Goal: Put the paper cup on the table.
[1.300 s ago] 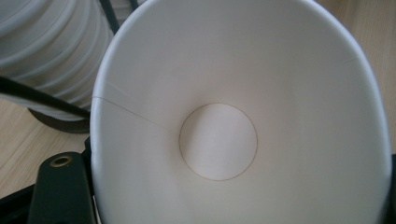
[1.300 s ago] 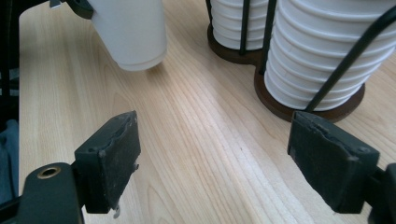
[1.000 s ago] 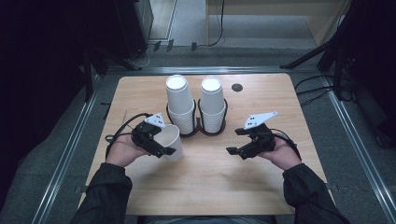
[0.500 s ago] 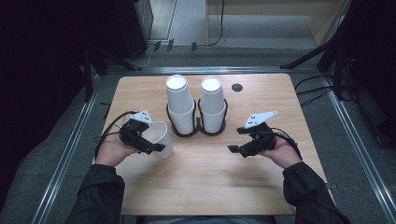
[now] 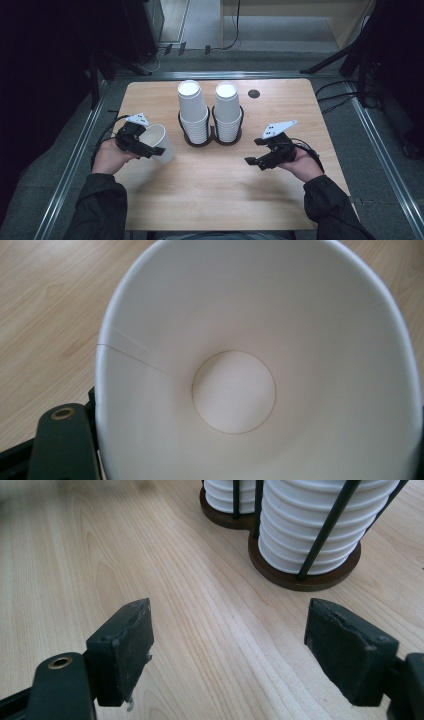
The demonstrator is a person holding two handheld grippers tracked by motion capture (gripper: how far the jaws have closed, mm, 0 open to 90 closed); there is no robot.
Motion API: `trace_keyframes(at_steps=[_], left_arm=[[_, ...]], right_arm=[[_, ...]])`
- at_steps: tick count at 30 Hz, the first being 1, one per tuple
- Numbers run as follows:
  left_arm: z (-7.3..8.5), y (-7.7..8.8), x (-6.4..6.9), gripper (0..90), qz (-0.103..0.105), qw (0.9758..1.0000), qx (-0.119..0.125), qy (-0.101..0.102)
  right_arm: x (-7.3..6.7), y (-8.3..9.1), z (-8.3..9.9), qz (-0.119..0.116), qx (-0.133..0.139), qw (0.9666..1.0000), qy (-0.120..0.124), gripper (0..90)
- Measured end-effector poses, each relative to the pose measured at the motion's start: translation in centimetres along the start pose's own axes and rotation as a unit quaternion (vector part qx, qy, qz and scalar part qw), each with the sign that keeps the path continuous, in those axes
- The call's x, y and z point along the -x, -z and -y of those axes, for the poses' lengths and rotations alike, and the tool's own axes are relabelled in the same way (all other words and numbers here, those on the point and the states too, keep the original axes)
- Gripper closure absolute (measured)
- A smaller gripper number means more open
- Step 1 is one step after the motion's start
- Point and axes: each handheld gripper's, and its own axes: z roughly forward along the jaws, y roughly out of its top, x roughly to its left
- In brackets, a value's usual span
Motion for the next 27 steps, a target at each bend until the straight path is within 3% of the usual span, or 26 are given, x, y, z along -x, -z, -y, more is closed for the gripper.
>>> trace_keyframes(at_steps=[6,16,22,27], left_arm=[[0.4,0.5,-1.3,18.5,-0.011,0.9998,-0.002,0.016],[0.3,0.7,-2.7,18.5,-0.033,0.9993,-0.010,0.017],[0.3,0.7,-3.7,18.1,-0.033,0.9989,-0.006,0.033],[0.0,0.9,-4.3,18.1,-0.037,0.9989,-0.003,0.030]], right_arm=[[-0.2,-0.1,0.2,0.000,-0.006,1.0000,-0.003,20.1],[-0.4,0.1,0.6,0.003,-0.005,1.0000,-0.008,20.1],[-0.4,0.3,0.8,0.006,-0.004,0.9999,-0.014,20.1],[-0.4,0.3,1.1,0.008,-0.008,0.9998,-0.018,20.1]])
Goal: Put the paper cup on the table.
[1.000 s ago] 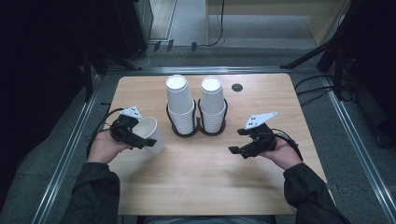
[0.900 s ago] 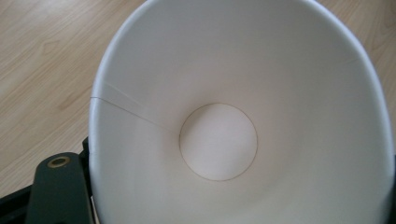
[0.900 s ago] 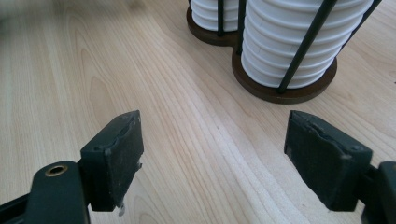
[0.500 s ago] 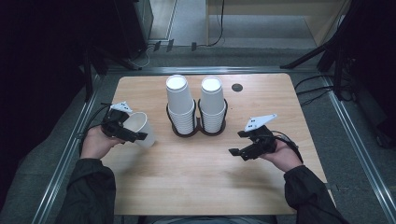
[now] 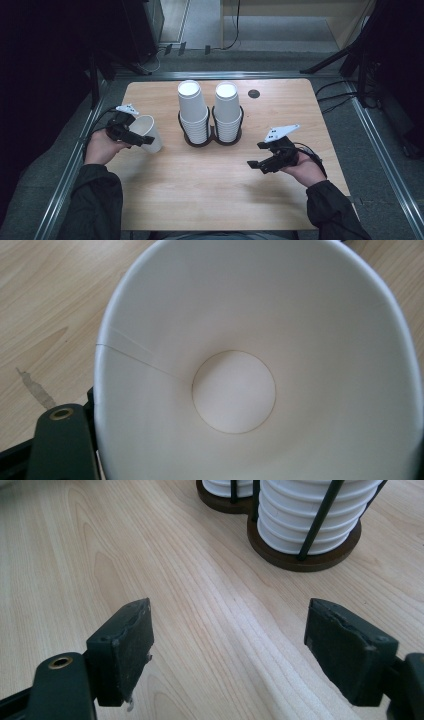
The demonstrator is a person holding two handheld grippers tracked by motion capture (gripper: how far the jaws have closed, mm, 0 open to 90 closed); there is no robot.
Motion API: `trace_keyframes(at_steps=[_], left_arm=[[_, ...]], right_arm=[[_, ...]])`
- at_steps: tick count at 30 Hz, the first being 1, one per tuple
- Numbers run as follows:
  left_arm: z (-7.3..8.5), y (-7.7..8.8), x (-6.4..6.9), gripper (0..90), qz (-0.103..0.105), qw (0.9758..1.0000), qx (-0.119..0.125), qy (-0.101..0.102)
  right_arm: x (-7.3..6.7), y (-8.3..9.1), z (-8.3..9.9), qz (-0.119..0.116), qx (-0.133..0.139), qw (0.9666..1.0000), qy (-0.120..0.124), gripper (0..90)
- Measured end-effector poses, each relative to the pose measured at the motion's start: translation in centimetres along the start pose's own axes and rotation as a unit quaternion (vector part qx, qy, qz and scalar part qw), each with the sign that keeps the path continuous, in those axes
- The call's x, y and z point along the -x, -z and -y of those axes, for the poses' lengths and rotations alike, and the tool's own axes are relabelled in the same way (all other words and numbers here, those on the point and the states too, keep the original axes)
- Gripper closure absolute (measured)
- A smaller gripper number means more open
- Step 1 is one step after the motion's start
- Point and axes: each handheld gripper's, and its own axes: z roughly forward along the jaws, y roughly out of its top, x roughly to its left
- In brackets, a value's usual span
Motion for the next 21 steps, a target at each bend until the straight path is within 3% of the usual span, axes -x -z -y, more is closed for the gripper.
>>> trace_keyframes(at_steps=[4,7,11,18,21], left_arm=[[-0.1,0.0,-0.8,18.0,-0.010,0.9999,-0.003,0.008],[-0.2,0.1,-1.0,17.9,-0.015,0.9998,-0.009,0.003],[-0.3,0.2,-1.7,17.4,-0.019,0.9997,-0.004,0.015],[-0.4,-0.5,-3.2,17.3,-0.038,0.9986,-0.015,0.033],[-0.3,-0.8,-3.8,16.5,-0.037,0.9984,-0.018,0.040]], right_arm=[[-0.1,0.0,0.2,0.003,-0.001,1.0000,-0.003,20.2],[-0.1,0.1,0.3,0.005,-0.001,1.0000,-0.001,20.3],[-0.1,0.3,0.6,0.006,-0.002,1.0000,-0.007,20.2],[-0.2,0.6,1.0,0.012,-0.003,0.9999,-0.011,20.3],[-0.2,0.7,1.2,0.012,-0.004,0.9998,-0.014,20.2]])
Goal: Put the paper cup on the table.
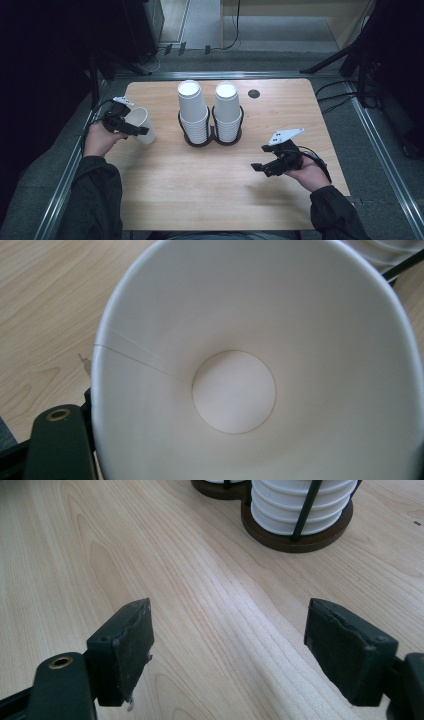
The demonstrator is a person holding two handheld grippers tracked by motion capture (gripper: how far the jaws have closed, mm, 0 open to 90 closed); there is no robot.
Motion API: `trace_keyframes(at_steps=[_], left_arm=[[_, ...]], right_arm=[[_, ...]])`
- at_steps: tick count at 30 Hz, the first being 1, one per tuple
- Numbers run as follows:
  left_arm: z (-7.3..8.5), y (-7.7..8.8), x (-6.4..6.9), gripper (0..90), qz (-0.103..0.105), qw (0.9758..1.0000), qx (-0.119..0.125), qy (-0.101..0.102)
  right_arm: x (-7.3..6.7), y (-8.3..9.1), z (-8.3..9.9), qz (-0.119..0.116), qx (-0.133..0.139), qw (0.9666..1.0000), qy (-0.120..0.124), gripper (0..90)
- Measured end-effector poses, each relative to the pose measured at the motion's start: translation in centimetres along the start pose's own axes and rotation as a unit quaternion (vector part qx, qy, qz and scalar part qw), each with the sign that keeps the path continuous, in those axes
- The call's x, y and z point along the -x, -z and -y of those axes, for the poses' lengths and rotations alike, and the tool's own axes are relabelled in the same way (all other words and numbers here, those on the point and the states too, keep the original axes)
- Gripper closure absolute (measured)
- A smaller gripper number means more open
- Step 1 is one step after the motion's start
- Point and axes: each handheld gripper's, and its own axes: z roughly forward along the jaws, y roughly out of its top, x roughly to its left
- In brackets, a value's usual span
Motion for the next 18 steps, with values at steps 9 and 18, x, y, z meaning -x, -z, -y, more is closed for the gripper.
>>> trace_keyframes(at_steps=[9,18], left_arm=[[0.3,-0.9,-0.9,14.1,-0.040,0.9991,-0.003,0.014],[0.5,-2.1,-0.6,12.6,-0.060,0.9981,-0.017,0.001]], right_arm=[[-0.1,-0.2,0.0,0.000,-0.006,1.0000,-0.001,20.2],[-0.1,-0.2,0.1,0.000,-0.007,1.0000,0.001,20.2]])
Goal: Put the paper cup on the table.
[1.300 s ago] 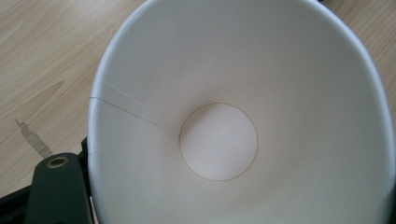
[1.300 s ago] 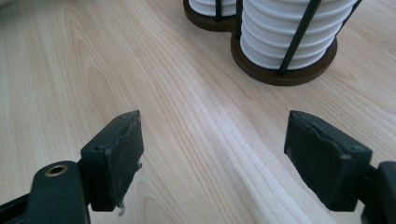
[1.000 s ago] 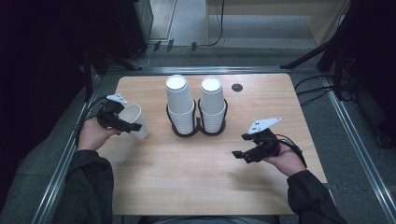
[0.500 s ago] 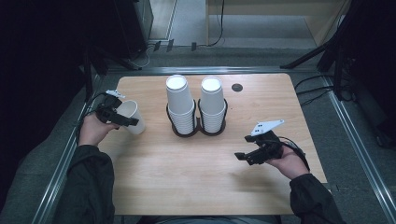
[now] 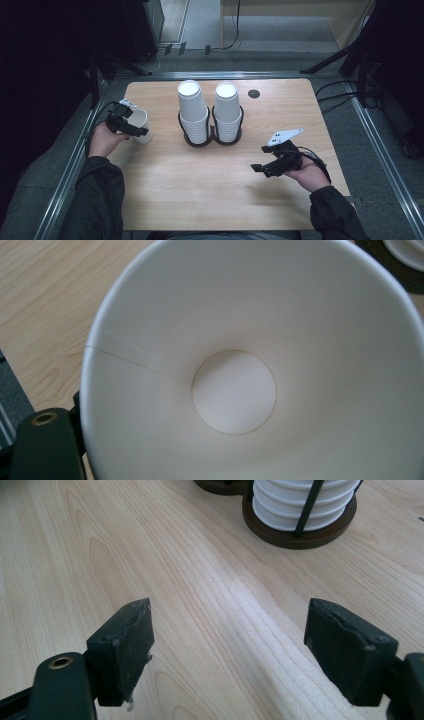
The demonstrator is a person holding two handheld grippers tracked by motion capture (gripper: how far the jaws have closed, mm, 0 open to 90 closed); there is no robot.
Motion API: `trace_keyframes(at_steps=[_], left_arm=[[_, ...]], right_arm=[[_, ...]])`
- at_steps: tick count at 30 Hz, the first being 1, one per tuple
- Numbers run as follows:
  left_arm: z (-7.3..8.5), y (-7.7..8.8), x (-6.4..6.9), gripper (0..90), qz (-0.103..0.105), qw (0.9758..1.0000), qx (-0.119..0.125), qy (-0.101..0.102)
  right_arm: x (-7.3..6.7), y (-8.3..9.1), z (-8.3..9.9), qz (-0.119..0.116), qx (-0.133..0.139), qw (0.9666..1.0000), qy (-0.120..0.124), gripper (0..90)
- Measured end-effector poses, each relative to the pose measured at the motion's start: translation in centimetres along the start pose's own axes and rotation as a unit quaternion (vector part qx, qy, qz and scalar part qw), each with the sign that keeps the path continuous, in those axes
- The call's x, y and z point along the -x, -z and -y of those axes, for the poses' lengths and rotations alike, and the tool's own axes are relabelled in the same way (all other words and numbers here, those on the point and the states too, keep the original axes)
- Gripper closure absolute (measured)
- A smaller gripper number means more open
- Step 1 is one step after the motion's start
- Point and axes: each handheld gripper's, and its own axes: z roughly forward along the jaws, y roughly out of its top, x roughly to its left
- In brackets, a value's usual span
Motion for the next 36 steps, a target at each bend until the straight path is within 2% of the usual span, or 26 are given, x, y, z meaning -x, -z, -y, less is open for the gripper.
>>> trace_keyframes(at_steps=[7,14,16,18,20,23,26,31,36], left_arm=[[0.0,-0.2,0.0,10.1,0.003,1.0000,-0.001,0.001],[0.0,-0.3,-0.1,0.8,0.027,0.9996,0.003,0.005],[0.1,-0.4,-0.1,0.0,0.020,0.9998,0.000,0.003],[0.1,-0.3,-0.1,0.0,0.026,0.9996,0.000,0.005],[0.1,-0.1,-0.2,0.0,0.027,0.9996,0.005,0.010],[0.1,0.3,-0.3,0.0,0.044,0.9989,0.011,0.012],[0.1,0.5,-0.3,0.0,0.039,0.9991,0.015,0.010],[0.2,1.3,-0.6,0.0,0.038,0.9989,0.018,0.019],[0.0,2.1,-0.6,0.0,0.046,0.9979,0.035,0.028]], right_arm=[[-0.1,0.0,0.0,0.000,-0.001,1.0000,0.002,20.2],[0.0,0.0,0.0,0.000,0.000,1.0000,0.002,20.2],[0.0,0.0,0.0,0.000,0.000,1.0000,0.002,20.2],[0.0,0.0,0.0,0.000,0.000,1.0000,0.002,20.2],[0.0,0.1,0.0,0.001,0.001,1.0000,0.002,20.2],[0.1,0.1,0.0,0.002,0.002,1.0000,0.002,20.2],[0.1,0.1,0.0,0.001,0.002,1.0000,0.003,20.2],[0.0,0.1,0.0,-0.001,-0.001,1.0000,0.003,20.2],[0.0,0.1,0.0,-0.002,0.001,1.0000,0.003,20.2]])
